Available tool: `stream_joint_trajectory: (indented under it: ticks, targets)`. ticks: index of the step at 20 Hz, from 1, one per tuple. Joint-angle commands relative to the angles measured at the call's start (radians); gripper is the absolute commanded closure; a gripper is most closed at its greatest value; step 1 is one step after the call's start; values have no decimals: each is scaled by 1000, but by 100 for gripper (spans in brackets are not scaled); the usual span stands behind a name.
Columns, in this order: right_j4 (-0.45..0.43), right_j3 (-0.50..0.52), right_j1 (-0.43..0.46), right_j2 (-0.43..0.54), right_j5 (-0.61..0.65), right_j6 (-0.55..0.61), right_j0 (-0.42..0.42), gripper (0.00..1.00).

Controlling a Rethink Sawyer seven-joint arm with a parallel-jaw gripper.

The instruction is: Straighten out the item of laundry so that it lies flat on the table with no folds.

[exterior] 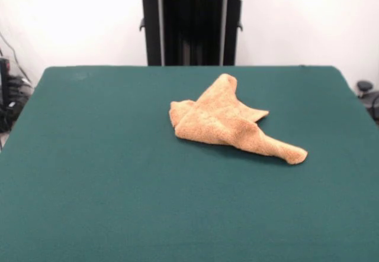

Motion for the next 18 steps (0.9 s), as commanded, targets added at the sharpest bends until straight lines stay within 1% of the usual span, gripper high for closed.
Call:
stream_joint_trajectory:
  ticks: [1,4,8,9,14,18]
  targets:
    - [9,65,55,24,-9,142,-3,0]
    - [28,75,41,30,9,142,-1,0]
    - [39,55,22,32,64,127,-6,0]
    - [35,44,31,33,68,128,-9,0]
    - [45,72,52,44,5,120,-25,0]
    - [43,71,41,42,17,128,-16,0]
